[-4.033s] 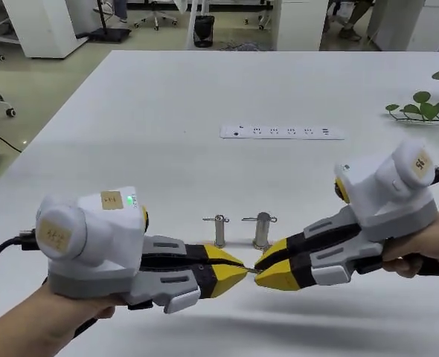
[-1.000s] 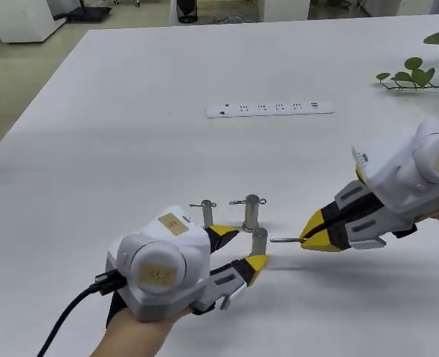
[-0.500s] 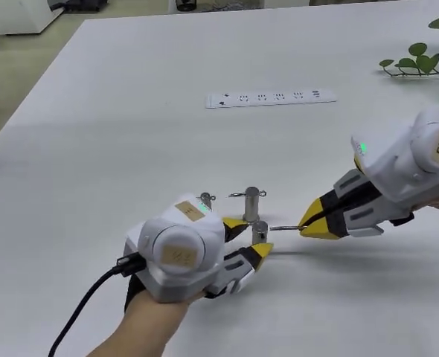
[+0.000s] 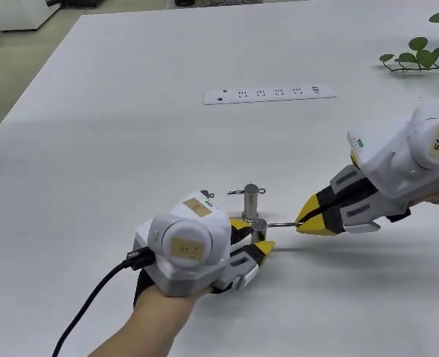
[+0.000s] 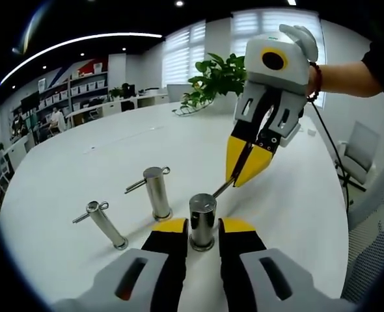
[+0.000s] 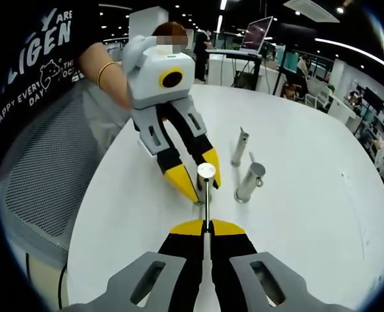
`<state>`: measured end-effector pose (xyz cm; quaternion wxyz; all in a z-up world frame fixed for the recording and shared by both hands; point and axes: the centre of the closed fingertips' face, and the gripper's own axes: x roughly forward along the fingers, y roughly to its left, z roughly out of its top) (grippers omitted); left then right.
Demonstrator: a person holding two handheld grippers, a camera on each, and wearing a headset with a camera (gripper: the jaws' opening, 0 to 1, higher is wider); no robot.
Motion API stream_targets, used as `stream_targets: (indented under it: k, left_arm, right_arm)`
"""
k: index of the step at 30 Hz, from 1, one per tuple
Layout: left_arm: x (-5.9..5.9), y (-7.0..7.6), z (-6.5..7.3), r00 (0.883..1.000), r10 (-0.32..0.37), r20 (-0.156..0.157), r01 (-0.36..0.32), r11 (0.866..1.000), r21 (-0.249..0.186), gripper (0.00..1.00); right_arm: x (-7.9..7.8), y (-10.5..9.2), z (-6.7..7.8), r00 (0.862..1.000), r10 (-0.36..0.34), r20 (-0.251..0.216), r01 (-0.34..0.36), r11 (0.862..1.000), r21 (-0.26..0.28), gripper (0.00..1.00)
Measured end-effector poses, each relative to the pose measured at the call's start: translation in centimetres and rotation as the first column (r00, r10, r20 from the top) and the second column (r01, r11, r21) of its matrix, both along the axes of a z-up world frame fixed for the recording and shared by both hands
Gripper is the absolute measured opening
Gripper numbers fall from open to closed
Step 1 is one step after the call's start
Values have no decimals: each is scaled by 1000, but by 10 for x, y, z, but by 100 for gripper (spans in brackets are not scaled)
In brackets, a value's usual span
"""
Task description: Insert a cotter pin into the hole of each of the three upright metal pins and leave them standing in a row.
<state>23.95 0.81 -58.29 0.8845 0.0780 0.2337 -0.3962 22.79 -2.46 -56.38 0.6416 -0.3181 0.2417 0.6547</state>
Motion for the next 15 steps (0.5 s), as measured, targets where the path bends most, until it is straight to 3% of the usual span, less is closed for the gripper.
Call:
stream_targets:
  k: [9,15]
  left_arm:
    - [2,0,-4,1000,9,-22,-9,1000,-7,10]
    - [1,0,-4,1000,6,-21,-6,1000,-8,10]
  right_arm:
    - [-1,2,2,1000,8,0,-8,1000,3,0]
    - [-2,6,2,1000,18,8,-18,1000,1,0]
